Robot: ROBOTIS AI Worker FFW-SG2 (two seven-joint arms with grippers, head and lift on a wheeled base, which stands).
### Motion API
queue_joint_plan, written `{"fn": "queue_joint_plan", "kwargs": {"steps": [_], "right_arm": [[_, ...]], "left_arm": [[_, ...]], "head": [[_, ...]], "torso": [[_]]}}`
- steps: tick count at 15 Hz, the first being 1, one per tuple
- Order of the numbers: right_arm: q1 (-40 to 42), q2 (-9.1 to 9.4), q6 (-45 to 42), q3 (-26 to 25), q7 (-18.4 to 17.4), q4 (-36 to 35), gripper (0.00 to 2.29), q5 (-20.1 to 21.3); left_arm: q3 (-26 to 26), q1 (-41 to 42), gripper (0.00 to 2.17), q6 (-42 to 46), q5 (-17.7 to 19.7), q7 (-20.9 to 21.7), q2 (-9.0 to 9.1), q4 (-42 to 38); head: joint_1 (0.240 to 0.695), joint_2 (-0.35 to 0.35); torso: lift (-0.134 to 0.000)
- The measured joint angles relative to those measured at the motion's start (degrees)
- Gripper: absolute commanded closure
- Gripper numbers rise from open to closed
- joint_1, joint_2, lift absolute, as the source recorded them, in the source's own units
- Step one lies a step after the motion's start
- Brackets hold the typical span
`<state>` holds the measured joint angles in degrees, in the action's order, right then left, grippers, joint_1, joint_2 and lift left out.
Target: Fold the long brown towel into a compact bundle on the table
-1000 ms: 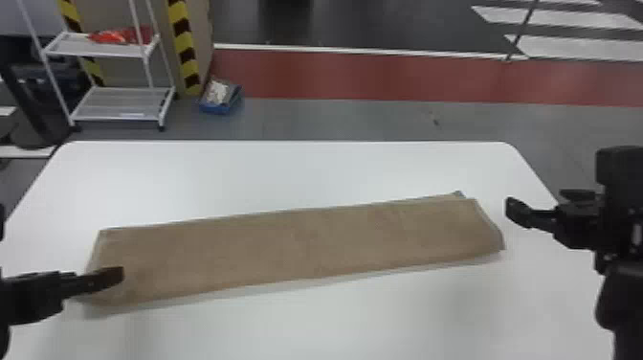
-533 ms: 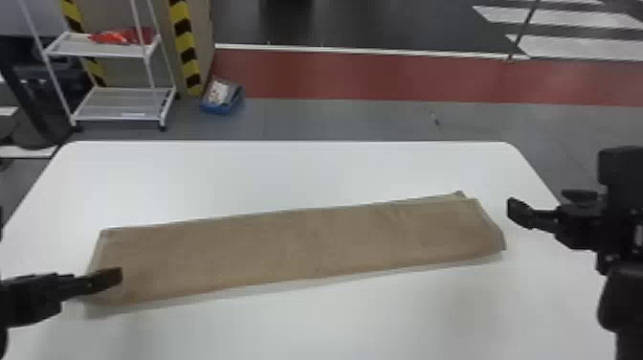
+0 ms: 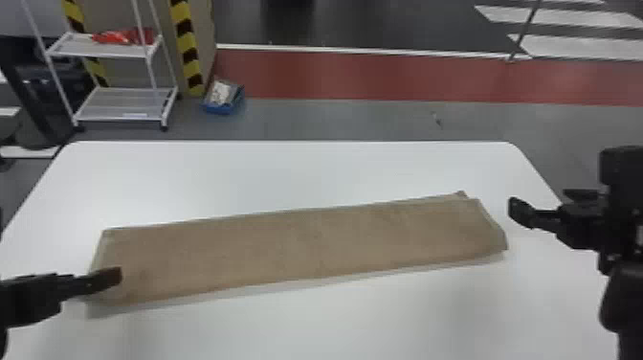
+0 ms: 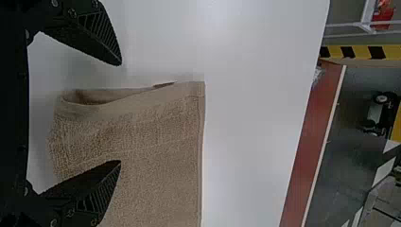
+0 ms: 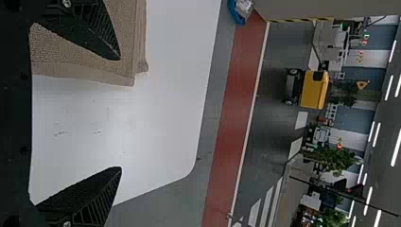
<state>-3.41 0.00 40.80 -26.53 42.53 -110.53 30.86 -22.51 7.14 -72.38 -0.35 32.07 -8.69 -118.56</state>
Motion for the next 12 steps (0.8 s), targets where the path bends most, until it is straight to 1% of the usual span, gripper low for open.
{"fn": "queue_joint_plan", "kwargs": {"steps": [12], "right_arm": [[0.07, 0.00, 0.20, 0.16, 0.18, -0.37, 0.04, -0.21]], "left_arm": [[-1.28, 0.13, 0.16, 0.00, 0.20, 0.10, 0.09, 0.08]], "head": [[0.695, -0.063]], "torso": [[-0.123]]}}
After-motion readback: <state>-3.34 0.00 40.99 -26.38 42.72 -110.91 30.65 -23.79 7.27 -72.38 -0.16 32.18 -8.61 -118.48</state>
